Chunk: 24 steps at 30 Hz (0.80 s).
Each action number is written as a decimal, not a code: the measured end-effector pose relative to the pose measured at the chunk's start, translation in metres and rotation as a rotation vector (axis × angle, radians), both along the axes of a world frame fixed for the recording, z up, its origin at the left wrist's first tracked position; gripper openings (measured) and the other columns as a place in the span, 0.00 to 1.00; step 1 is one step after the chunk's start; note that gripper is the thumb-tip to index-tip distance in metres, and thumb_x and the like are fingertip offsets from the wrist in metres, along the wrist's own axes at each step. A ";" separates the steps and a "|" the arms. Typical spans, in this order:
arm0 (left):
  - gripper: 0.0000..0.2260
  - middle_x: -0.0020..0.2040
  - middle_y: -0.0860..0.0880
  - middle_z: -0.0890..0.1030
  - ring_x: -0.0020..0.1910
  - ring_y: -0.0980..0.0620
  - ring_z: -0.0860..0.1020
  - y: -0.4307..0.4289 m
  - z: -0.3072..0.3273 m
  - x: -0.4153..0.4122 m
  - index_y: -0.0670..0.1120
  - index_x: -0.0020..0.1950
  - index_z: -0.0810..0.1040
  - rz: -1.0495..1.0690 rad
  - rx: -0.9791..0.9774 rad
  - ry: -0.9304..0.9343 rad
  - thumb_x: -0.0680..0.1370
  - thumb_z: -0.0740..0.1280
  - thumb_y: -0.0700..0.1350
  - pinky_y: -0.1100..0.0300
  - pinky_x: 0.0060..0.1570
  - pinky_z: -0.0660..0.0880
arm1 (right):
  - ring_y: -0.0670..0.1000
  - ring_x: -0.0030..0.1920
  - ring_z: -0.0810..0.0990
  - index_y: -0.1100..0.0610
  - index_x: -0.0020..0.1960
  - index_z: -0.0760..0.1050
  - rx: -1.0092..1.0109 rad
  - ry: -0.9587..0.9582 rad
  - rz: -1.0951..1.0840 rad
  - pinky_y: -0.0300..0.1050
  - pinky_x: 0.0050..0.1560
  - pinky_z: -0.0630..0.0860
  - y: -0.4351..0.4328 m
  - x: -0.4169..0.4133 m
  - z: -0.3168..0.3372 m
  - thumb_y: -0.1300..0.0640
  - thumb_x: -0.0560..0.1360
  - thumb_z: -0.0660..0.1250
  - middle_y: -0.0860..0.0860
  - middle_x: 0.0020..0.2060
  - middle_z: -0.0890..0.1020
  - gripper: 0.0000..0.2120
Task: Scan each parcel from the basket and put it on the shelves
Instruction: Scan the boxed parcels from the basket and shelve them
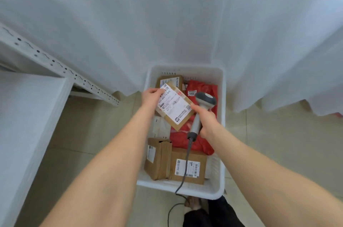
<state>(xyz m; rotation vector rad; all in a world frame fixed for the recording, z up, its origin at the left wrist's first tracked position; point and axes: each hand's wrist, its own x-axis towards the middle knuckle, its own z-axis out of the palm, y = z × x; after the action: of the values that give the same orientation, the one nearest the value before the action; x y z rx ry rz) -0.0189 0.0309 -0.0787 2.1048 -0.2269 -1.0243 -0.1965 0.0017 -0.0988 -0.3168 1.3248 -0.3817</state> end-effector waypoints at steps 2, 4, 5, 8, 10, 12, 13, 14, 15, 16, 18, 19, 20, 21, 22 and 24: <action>0.08 0.47 0.47 0.82 0.39 0.51 0.78 -0.001 0.042 -0.006 0.47 0.53 0.79 -0.032 -0.030 -0.013 0.75 0.69 0.45 0.61 0.35 0.71 | 0.57 0.50 0.84 0.61 0.64 0.72 -0.016 0.005 0.018 0.50 0.42 0.81 0.002 -0.005 0.039 0.59 0.71 0.76 0.58 0.52 0.84 0.25; 0.06 0.48 0.46 0.83 0.43 0.49 0.79 0.001 0.085 -0.011 0.48 0.51 0.79 -0.058 -0.044 -0.010 0.75 0.70 0.45 0.55 0.43 0.76 | 0.54 0.46 0.84 0.61 0.64 0.73 -0.054 0.005 0.039 0.46 0.37 0.79 0.005 -0.010 0.078 0.59 0.70 0.76 0.57 0.49 0.84 0.25; 0.06 0.48 0.46 0.83 0.43 0.48 0.80 0.001 0.107 -0.012 0.48 0.51 0.79 -0.069 -0.052 -0.012 0.74 0.70 0.45 0.52 0.46 0.77 | 0.53 0.44 0.84 0.62 0.64 0.73 -0.078 0.006 0.042 0.44 0.36 0.78 0.007 -0.012 0.098 0.59 0.70 0.76 0.56 0.48 0.84 0.25; 0.12 0.47 0.48 0.82 0.46 0.49 0.81 0.003 0.171 -0.018 0.46 0.54 0.80 -0.094 -0.098 -0.045 0.73 0.72 0.47 0.54 0.47 0.77 | 0.52 0.41 0.83 0.60 0.64 0.73 -0.141 -0.007 0.045 0.42 0.33 0.76 0.012 -0.017 0.158 0.59 0.69 0.77 0.56 0.48 0.84 0.26; 0.13 0.51 0.48 0.81 0.50 0.48 0.81 0.006 0.212 -0.022 0.47 0.54 0.77 -0.101 -0.159 -0.079 0.72 0.74 0.47 0.50 0.54 0.78 | 0.55 0.44 0.85 0.59 0.64 0.73 -0.179 -0.038 0.049 0.44 0.36 0.78 0.016 -0.022 0.196 0.59 0.68 0.77 0.56 0.48 0.85 0.27; 0.17 0.55 0.47 0.80 0.52 0.47 0.80 0.013 0.251 -0.029 0.48 0.58 0.74 -0.108 -0.225 -0.096 0.72 0.74 0.47 0.47 0.56 0.78 | 0.55 0.43 0.86 0.59 0.62 0.74 -0.217 -0.072 0.042 0.46 0.38 0.80 0.021 -0.028 0.233 0.61 0.67 0.78 0.56 0.44 0.86 0.26; 0.20 0.57 0.48 0.79 0.53 0.47 0.80 0.017 0.271 -0.032 0.48 0.61 0.72 -0.121 -0.258 -0.108 0.72 0.74 0.47 0.48 0.55 0.78 | 0.55 0.41 0.86 0.59 0.61 0.74 -0.235 -0.087 0.038 0.46 0.37 0.80 0.024 -0.030 0.251 0.61 0.67 0.78 0.55 0.42 0.87 0.25; 0.24 0.59 0.49 0.77 0.53 0.48 0.80 0.021 0.289 -0.037 0.48 0.65 0.70 -0.135 -0.287 -0.127 0.72 0.74 0.48 0.50 0.55 0.78 | 0.55 0.40 0.86 0.59 0.60 0.74 -0.247 -0.102 0.032 0.46 0.35 0.80 0.029 -0.033 0.267 0.61 0.67 0.78 0.55 0.41 0.87 0.24; 0.28 0.60 0.50 0.76 0.54 0.49 0.79 0.024 0.306 -0.041 0.48 0.68 0.68 -0.145 -0.315 -0.149 0.72 0.74 0.48 0.52 0.54 0.78 | 0.56 0.39 0.86 0.59 0.60 0.74 -0.257 -0.117 0.022 0.46 0.34 0.80 0.032 -0.036 0.282 0.62 0.67 0.78 0.55 0.40 0.87 0.24; 0.31 0.60 0.51 0.75 0.55 0.50 0.78 0.026 0.322 -0.045 0.48 0.70 0.66 -0.145 -0.342 -0.166 0.71 0.75 0.49 0.53 0.54 0.78 | 0.56 0.39 0.86 0.59 0.60 0.74 -0.270 -0.131 0.014 0.46 0.33 0.80 0.036 -0.039 0.295 0.62 0.67 0.77 0.56 0.40 0.87 0.24; 0.32 0.61 0.49 0.76 0.56 0.48 0.78 0.031 0.350 -0.053 0.48 0.70 0.66 -0.122 -0.391 -0.170 0.70 0.76 0.49 0.51 0.57 0.77 | 0.56 0.40 0.86 0.59 0.59 0.75 -0.294 -0.154 0.017 0.48 0.34 0.81 0.043 -0.044 0.319 0.61 0.68 0.77 0.56 0.41 0.87 0.22; 0.31 0.61 0.47 0.76 0.57 0.46 0.78 0.034 0.362 -0.057 0.47 0.68 0.67 -0.112 -0.421 -0.159 0.70 0.77 0.48 0.48 0.57 0.77 | 0.56 0.40 0.86 0.58 0.57 0.75 -0.307 -0.164 0.023 0.48 0.34 0.81 0.046 -0.046 0.329 0.61 0.68 0.77 0.56 0.41 0.87 0.20; 0.29 0.62 0.44 0.75 0.58 0.45 0.78 0.037 0.373 -0.061 0.48 0.67 0.68 -0.106 -0.450 -0.147 0.69 0.77 0.47 0.47 0.57 0.77 | 0.56 0.39 0.86 0.58 0.56 0.75 -0.318 -0.177 0.021 0.48 0.34 0.81 0.050 -0.049 0.339 0.61 0.68 0.77 0.56 0.41 0.87 0.19; 0.28 0.62 0.43 0.75 0.57 0.44 0.78 0.041 0.382 -0.065 0.48 0.65 0.69 -0.104 -0.484 -0.135 0.69 0.77 0.46 0.46 0.56 0.78 | 0.56 0.39 0.86 0.58 0.56 0.75 -0.326 -0.197 0.013 0.47 0.33 0.81 0.054 -0.051 0.348 0.62 0.69 0.77 0.56 0.41 0.87 0.18; 0.27 0.61 0.43 0.76 0.56 0.43 0.79 0.046 0.390 -0.070 0.49 0.65 0.69 -0.100 -0.528 -0.111 0.70 0.76 0.45 0.47 0.54 0.79 | 0.56 0.39 0.86 0.58 0.56 0.75 -0.332 -0.216 0.006 0.47 0.32 0.81 0.057 -0.054 0.355 0.62 0.69 0.76 0.56 0.41 0.87 0.18; 0.29 0.60 0.44 0.78 0.53 0.45 0.80 0.059 0.404 -0.079 0.52 0.68 0.68 -0.090 -0.628 -0.016 0.71 0.75 0.42 0.51 0.46 0.81 | 0.56 0.39 0.86 0.58 0.56 0.76 -0.341 -0.242 0.003 0.48 0.32 0.81 0.064 -0.061 0.369 0.62 0.69 0.76 0.56 0.41 0.87 0.17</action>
<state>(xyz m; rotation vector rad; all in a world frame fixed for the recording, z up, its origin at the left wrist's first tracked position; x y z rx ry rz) -0.0983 0.0896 0.3250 1.5410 -0.5749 -0.8449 -0.2578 0.0661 0.2705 -0.5397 1.0195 -0.6263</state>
